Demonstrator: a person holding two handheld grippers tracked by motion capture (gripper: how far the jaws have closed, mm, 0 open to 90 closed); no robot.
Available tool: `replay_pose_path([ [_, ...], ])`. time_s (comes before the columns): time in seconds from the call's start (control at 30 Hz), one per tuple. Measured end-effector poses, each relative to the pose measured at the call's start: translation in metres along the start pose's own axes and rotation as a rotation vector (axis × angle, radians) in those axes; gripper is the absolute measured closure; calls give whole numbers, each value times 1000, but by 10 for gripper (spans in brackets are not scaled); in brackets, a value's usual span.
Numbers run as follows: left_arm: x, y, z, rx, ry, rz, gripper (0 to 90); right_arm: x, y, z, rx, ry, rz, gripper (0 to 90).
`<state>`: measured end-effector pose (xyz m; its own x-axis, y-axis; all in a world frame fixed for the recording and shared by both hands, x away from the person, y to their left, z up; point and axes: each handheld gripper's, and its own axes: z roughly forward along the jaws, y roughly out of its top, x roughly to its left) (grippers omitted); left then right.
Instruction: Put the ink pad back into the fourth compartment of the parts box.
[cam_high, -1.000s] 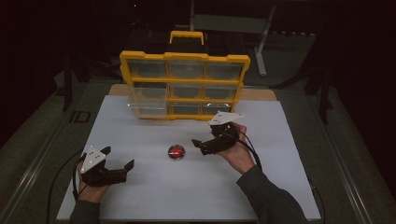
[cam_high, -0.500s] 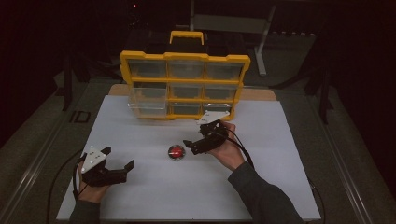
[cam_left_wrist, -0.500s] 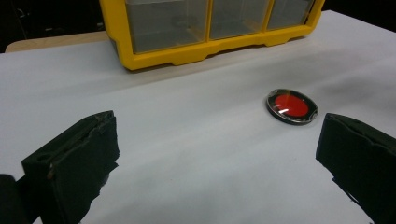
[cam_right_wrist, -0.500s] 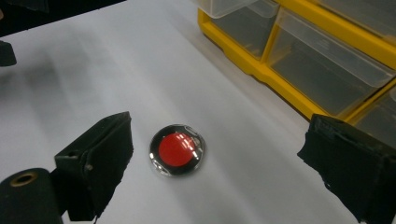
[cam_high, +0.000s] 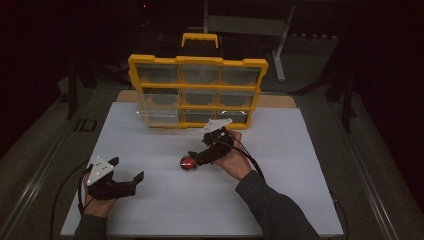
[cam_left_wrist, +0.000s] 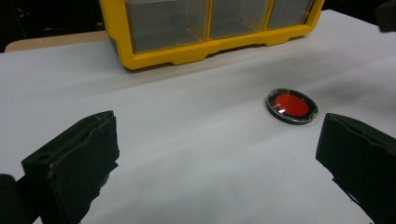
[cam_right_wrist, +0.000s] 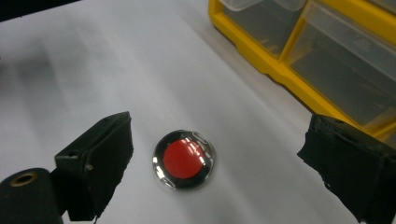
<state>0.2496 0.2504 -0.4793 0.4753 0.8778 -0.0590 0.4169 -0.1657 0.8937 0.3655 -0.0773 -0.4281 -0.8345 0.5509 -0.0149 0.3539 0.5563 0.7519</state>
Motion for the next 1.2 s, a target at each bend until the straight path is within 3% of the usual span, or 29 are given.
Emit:
replay_pose_path([
  [0.6, 1, 0, 0, 1, -1, 4, 0, -2, -4, 29, 68, 27, -26, 77],
  [1.2, 1, -1, 0, 1, -4, 6, 0, 3, -5, 55, 144, 111, -78, 77],
])
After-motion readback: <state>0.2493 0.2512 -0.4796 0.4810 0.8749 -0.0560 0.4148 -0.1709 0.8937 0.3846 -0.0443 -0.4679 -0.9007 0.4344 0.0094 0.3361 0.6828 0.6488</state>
